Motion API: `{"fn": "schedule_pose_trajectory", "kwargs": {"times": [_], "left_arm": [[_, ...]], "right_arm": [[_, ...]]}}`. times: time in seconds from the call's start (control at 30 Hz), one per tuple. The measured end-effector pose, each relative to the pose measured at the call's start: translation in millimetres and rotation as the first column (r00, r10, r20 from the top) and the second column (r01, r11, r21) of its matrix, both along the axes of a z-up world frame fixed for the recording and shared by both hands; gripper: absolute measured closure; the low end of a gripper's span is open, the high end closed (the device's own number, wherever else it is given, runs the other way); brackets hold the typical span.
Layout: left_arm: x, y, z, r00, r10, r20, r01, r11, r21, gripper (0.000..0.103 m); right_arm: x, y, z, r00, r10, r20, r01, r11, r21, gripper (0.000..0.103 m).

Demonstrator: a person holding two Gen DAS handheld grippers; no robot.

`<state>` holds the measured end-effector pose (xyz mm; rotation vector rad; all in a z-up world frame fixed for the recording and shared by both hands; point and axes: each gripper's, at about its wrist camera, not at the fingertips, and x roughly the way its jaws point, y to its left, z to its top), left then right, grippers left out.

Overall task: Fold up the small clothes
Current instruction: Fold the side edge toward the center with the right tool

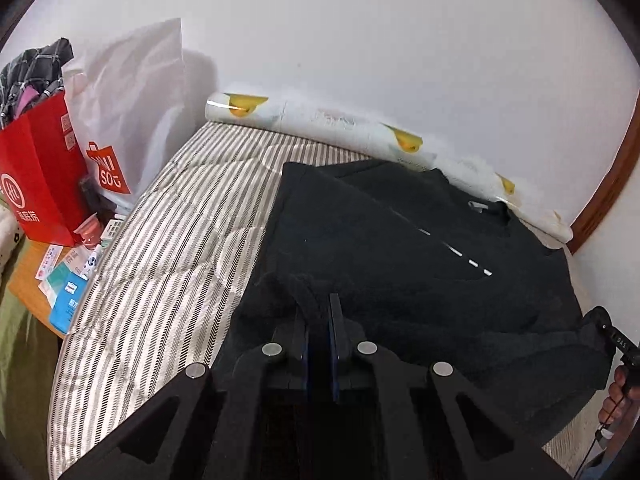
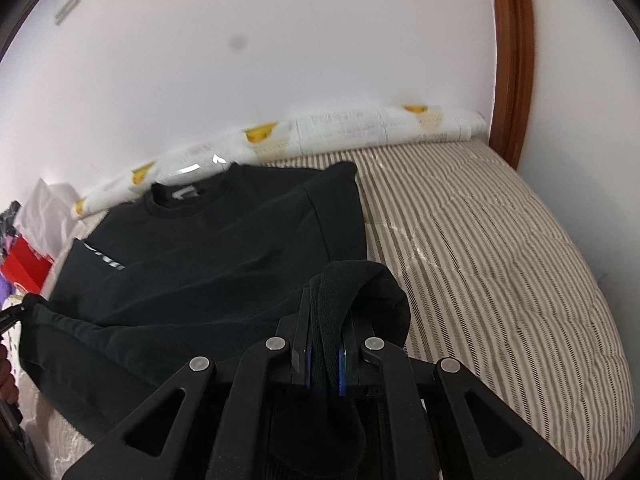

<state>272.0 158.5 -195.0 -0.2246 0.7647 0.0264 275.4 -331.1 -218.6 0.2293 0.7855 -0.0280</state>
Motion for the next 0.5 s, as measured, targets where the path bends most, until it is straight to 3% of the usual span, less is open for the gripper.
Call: {"fn": "schedule_pose_trajectory", "kwargs": {"times": [0.13,0.27,0.43,0.5], "left_arm": [[4,0,-3,1.000,-0.003,-0.007,0.003,1.000,-0.002,0.093],[3,1,-2,1.000,-0.007,-0.020,0.007,1.000,-0.012,0.092],[-15,-2,8,1.000,-0.006,-0.031,0.007,1.000,0.012,0.078],[-29,-1,10,1.000,-0.007,-0.030,0.007,1.000,0.000,0.075]], "right_arm": [[6,2,-13,1.000,-0.012,-0.020,0.012,1.000,-0.014,0.095],[-1,1,-6,0.999,-0.003,-0.036,0.002,1.000,-0.022,0.091],[-38,-10,12,0.999,-0.034,-0.022,0.033,0.999,-0.039,0.056],[-62,-15,19,0.999,-0.052,0.001,0.052,0.998,-0.019,0.049]]}}
